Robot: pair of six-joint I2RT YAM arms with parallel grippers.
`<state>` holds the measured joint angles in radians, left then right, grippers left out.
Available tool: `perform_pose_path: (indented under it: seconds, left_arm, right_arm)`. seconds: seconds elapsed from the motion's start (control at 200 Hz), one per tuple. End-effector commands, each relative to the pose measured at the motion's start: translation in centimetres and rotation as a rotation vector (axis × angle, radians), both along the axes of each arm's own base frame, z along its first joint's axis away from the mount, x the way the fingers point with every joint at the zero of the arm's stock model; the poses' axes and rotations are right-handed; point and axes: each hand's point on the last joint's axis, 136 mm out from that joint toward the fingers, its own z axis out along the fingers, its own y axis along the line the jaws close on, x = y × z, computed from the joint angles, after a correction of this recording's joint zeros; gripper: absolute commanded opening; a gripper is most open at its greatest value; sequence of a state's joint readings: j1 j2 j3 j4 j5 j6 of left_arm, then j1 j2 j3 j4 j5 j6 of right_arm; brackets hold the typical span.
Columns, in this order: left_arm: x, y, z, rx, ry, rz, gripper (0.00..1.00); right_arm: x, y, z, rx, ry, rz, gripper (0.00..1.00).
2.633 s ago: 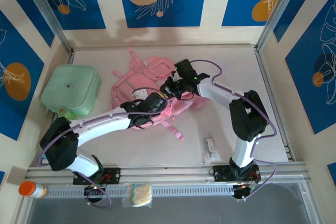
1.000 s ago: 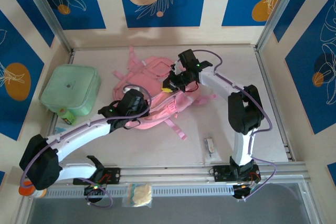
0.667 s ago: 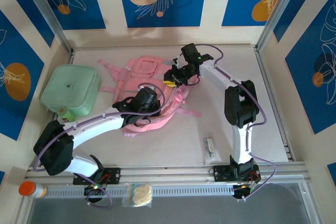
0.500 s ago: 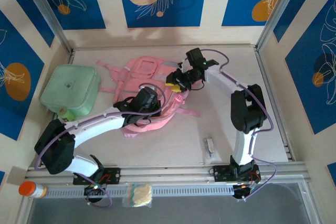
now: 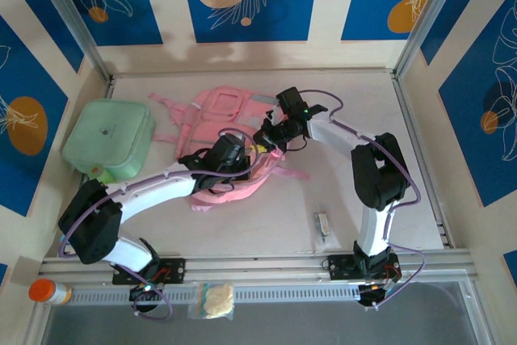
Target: Pack the student bag
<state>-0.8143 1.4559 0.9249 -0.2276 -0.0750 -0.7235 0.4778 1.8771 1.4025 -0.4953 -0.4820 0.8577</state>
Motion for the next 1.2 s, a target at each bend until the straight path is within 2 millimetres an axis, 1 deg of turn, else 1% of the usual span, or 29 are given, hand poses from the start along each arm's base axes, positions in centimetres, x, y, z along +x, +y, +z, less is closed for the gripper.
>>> perform_pose_path:
  seconds: [0.0,0.035,0.09,0.12,0.185,0.225,0.275,0.325,0.38,0.42,0.445,0.55,0.57,0.69,0.75,0.765,0.87,0.945,0.99,1.075,1.115,1.15,1.195]
  left_arm:
    - [-1.2,1.4,1.0,0.073,-0.013,-0.077,0.0]
    - [-1.5,2.3,0.7,0.106,-0.012,-0.088,0.0]
    - [-1.8,3.8,0.4,0.151,-0.011,-0.092,0.0]
    - [-1.9,5.0,-0.1,0.183,0.005,-0.078,0.0]
    - [-1.8,7.2,-0.8,0.216,0.047,-0.044,0.0]
    - [-1.7,8.0,-1.0,0.213,0.065,-0.034,0.0]
    - [-1.4,8.2,-0.8,0.19,0.06,-0.044,0.0]
    - [-1.1,7.6,-0.5,0.156,0.036,-0.067,0.0]
    - [-0.8,6.8,0.0,0.117,0.02,-0.092,0.0]
    - [-0.6,6.1,0.2,0.096,0.022,-0.105,0.0]
    - [-0.5,5.8,0.2,0.085,0.027,-0.108,0.0]
    - [0.0,4.4,0.6,0.038,0.035,-0.113,0.0]
    - [0.0,4.1,0.6,0.031,0.032,-0.11,0.0]
    - [0.0,2.7,1.1,-0.016,0.013,-0.121,0.0]
    - [-0.1,2.0,1.0,-0.024,0.014,-0.136,0.0]
    - [-0.1,1.9,1.0,-0.024,0.013,-0.138,0.0]
    - [0.0,1.4,0.9,-0.023,0.014,-0.144,0.0]
    - [0.0,1.1,1.0,-0.029,0.01,-0.149,0.0]
    - [-0.1,1.0,1.0,-0.032,0.01,-0.154,0.0]
    - [-0.2,0.7,1.2,-0.038,0.01,-0.158,0.0]
    - [-0.4,0.4,1.3,-0.054,0.014,-0.162,0.0]
    - [-0.6,-0.3,1.5,-0.08,0.014,-0.175,0.0]
    - [-1.0,-1.1,1.7,-0.105,0.012,-0.193,0.0]
  right_arm:
    - [2.4,-3.1,0.8,-0.06,-0.095,0.007,0.0]
    - [2.9,-3.9,1.1,-0.051,-0.103,0.007,0.0]
    - [3.7,-4.8,2.1,0.006,-0.111,0.015,0.0]
    - [4.1,-5.2,2.5,0.024,-0.107,0.021,0.0]
    - [4.9,-6.3,2.9,0.019,-0.111,0.025,0.0]
    - [5.5,-6.8,3.0,0.003,-0.122,0.021,0.0]
    - [6.2,-7.4,3.2,-0.003,-0.132,0.0,0.0]
    - [6.5,-7.4,3.6,0.01,-0.143,-0.014,0.0]
    - [6.3,-6.8,4.1,0.021,-0.159,-0.003,0.0]
    - [6.0,-6.4,4.1,0.008,-0.156,0.006,0.0]
    - [5.7,-6.2,3.9,-0.004,-0.151,0.009,0.03]
    - [4.3,-6.0,3.3,0.024,-0.097,-0.019,0.31]
    - [4.2,-6.0,3.7,0.047,-0.093,-0.031,0.35]
    - [2.3,-6.5,3.7,0.089,-0.043,-0.12,0.56]
    - [1.0,-6.0,3.6,0.104,-0.019,-0.148,0.64]
    - [0.5,-5.8,3.3,0.105,-0.005,-0.153,0.66]
    - [-1.4,-4.5,2.5,0.125,0.05,-0.196,0.71]
    - [-2.0,-3.4,1.9,0.13,0.063,-0.225,0.71]
    - [-2.2,-2.6,1.7,0.13,0.061,-0.226,0.68]
    - [-1.6,-1.7,1.2,0.111,0.039,-0.223,0.55]
    - [-1.3,-1.8,0.5,0.076,0.027,-0.233,0.48]
    - [-1.0,-2.1,0.1,0.053,0.022,-0.248,0.39]
    - [-0.5,-2.5,0.0,0.057,0.004,-0.25,0.29]
